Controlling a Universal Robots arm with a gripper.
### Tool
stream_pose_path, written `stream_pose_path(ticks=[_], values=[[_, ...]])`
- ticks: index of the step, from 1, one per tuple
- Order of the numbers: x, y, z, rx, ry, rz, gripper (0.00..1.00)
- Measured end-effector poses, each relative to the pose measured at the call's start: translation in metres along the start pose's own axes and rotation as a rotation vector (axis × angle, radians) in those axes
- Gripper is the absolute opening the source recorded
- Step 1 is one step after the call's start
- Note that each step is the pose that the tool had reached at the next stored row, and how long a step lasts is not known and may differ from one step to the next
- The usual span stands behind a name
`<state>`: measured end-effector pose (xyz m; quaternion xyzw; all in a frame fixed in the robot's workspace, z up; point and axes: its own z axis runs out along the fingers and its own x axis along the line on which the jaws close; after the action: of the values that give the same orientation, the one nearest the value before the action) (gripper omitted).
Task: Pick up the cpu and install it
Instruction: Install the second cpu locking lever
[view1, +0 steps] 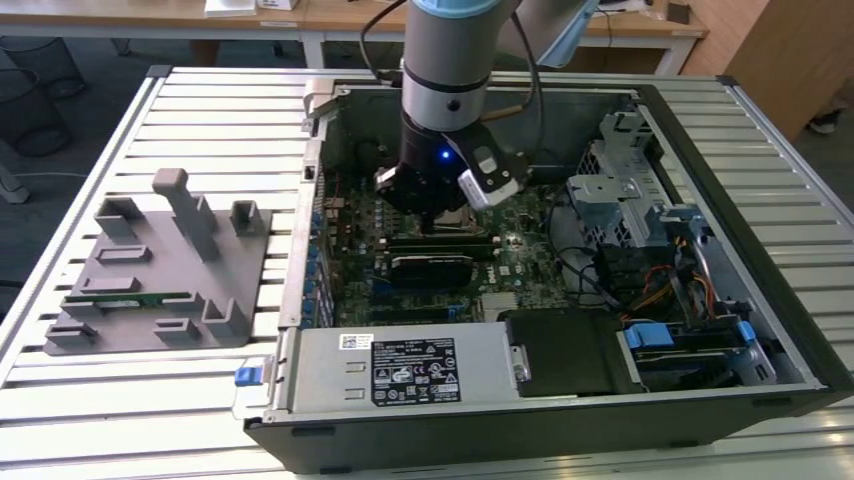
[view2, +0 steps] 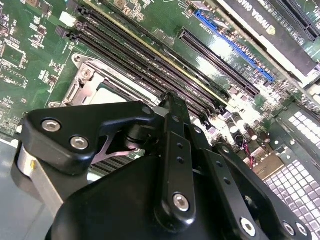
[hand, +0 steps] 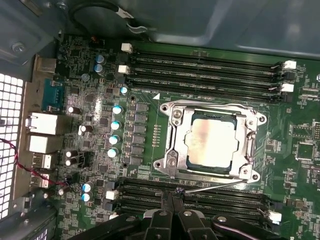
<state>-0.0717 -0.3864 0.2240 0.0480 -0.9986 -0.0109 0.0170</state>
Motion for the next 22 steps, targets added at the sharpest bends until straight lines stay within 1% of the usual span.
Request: stream_pose_path(ticks=[4, 6, 9, 10, 11, 14, 22], values=[[-0.0002, -0.0001, 0.0052, -0.0072, 0.0007, 0.000, 0.11], [-0.0002, -0.0003, 0.0072, -0.0144, 0.0002, -0.001, 0.11], [-0.0003, -0.0002, 0.0093, -0.0381, -0.0022, -0.001, 0.11], [-0.0003, -0.0003, 0.0099, -0.0439, -0.0028, -0.002, 0.11], [-0.0002, -0.0004, 0.0107, -0.0472, -0.0032, -0.002, 0.11], [0.0000, -0.0009, 0.0124, -0.0490, -0.0034, -0.002, 0.11], [0.0005, -0.0057, 0.0126, -0.0562, -0.0041, -0.002, 0.11]])
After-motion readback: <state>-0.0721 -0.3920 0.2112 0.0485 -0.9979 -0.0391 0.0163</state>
